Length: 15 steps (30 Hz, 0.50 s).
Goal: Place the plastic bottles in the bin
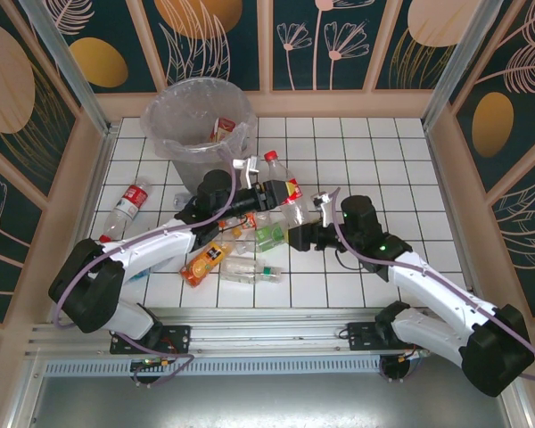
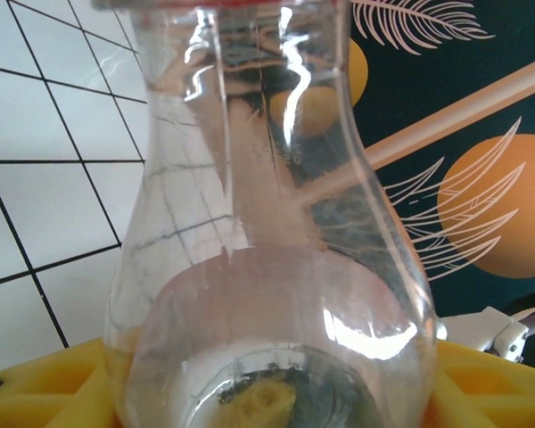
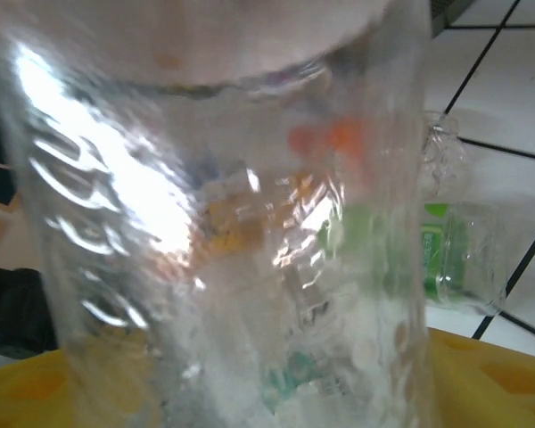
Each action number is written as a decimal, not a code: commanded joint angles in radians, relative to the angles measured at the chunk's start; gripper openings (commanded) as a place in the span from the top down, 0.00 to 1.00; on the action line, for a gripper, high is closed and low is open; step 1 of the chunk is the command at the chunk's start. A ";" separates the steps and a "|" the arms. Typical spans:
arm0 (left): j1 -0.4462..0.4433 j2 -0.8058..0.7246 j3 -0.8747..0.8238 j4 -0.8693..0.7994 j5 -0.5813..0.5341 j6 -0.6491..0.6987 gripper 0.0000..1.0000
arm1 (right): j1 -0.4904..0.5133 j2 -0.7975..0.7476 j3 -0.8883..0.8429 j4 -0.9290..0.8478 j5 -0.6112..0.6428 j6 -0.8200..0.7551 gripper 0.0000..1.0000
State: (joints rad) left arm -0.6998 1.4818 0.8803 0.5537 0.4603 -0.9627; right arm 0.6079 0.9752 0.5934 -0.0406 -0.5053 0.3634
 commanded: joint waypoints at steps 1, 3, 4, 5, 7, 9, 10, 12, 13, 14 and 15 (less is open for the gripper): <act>-0.002 -0.026 0.084 -0.072 -0.041 0.035 0.39 | 0.008 -0.043 -0.009 0.028 0.005 0.002 0.17; -0.001 -0.029 0.152 -0.172 -0.073 0.085 0.37 | 0.008 -0.074 -0.007 0.018 0.008 0.005 0.14; 0.000 -0.024 0.198 -0.230 -0.087 0.114 0.37 | 0.008 -0.089 -0.006 0.013 0.008 0.005 0.14; 0.004 -0.016 0.241 -0.293 -0.100 0.143 0.36 | 0.008 -0.105 -0.003 0.005 0.010 0.004 0.14; 0.018 -0.002 0.322 -0.372 -0.112 0.180 0.36 | 0.007 -0.126 0.005 -0.017 0.028 0.003 0.14; 0.039 0.010 0.402 -0.437 -0.122 0.215 0.36 | 0.009 -0.140 0.014 -0.038 0.051 0.003 0.14; 0.055 0.018 0.444 -0.482 -0.132 0.236 0.35 | 0.009 -0.147 0.017 -0.049 0.061 0.003 0.14; 0.088 0.037 0.532 -0.571 -0.148 0.278 0.35 | 0.009 -0.160 0.022 -0.064 0.083 0.005 0.13; 0.113 0.048 0.579 -0.615 -0.158 0.298 0.35 | 0.008 -0.163 0.023 -0.069 0.095 0.006 0.13; 0.132 0.055 0.611 -0.654 -0.169 0.320 0.35 | 0.009 -0.167 0.023 -0.071 0.102 0.006 0.13; 0.156 0.066 0.656 -0.700 -0.190 0.347 0.35 | 0.010 -0.170 0.024 -0.077 0.114 0.007 0.12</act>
State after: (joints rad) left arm -0.5968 1.5154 1.4517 0.0399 0.3328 -0.7250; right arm 0.6098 0.8249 0.5938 -0.0883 -0.4374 0.3698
